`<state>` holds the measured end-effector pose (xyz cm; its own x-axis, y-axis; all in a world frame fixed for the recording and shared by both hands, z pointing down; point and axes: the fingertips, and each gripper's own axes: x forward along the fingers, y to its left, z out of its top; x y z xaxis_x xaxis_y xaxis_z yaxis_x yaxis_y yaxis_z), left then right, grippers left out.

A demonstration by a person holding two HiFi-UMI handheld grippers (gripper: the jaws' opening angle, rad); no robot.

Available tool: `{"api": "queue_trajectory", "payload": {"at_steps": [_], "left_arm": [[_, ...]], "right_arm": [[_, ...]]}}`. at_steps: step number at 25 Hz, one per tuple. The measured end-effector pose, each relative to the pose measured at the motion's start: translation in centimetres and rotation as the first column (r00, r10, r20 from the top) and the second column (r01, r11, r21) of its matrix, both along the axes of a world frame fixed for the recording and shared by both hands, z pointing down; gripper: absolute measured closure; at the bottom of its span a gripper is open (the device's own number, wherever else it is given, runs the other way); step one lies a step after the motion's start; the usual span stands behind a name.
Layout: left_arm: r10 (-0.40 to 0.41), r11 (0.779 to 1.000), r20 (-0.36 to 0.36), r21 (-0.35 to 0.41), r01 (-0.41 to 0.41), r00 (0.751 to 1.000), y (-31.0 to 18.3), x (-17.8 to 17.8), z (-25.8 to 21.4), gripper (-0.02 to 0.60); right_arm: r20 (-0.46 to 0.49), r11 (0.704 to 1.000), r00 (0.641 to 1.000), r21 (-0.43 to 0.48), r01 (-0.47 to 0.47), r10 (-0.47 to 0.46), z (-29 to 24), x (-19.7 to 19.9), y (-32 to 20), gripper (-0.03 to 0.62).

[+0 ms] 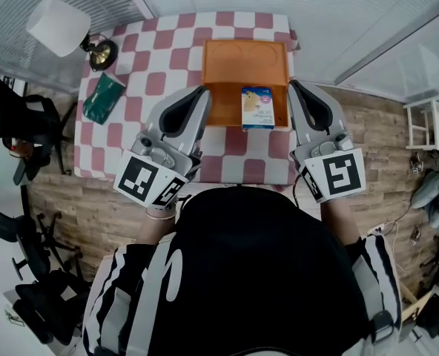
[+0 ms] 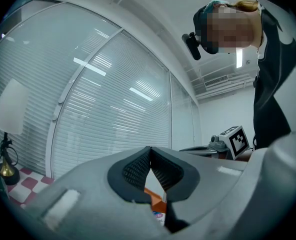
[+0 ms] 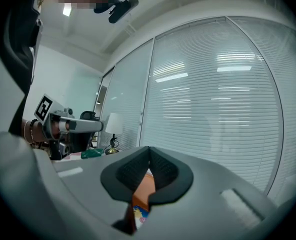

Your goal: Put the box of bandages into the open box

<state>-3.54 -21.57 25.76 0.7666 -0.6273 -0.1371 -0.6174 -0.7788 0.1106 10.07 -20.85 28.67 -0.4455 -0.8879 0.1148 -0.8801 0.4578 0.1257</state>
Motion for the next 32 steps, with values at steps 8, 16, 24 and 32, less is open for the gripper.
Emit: {"api": "queue_trajectory", "payload": {"at_steps": [8, 16, 24, 32], "left_arm": [[0.007, 1.000, 0.004, 0.003, -0.007, 1.000, -0.3, 0.3, 0.0, 0.580], [0.003, 1.000, 0.005, -0.001, -0.003, 1.000, -0.5, 0.2, 0.0, 0.580], [0.001, 1.000, 0.000, -0.002, -0.001, 1.000, -0.7, 0.2, 0.0, 0.580], [0.001, 1.000, -0.001, -0.002, -0.001, 1.000, -0.8, 0.3, 0.1, 0.580]], "right_arm": [[0.057, 0.999, 0.998, 0.041, -0.005, 0.003, -1.2, -0.1, -0.4, 0.600], [0.071, 0.998, 0.997, 0.059, -0.009, 0.005, -1.7, -0.2, -0.6, 0.600], [0.081, 0.999, 0.997, 0.051, -0.011, 0.007, -1.4, 0.1, -0.7, 0.600], [0.098, 0.997, 0.995, 0.073, -0.023, 0.016, -1.7, 0.6, -0.7, 0.599]]}}
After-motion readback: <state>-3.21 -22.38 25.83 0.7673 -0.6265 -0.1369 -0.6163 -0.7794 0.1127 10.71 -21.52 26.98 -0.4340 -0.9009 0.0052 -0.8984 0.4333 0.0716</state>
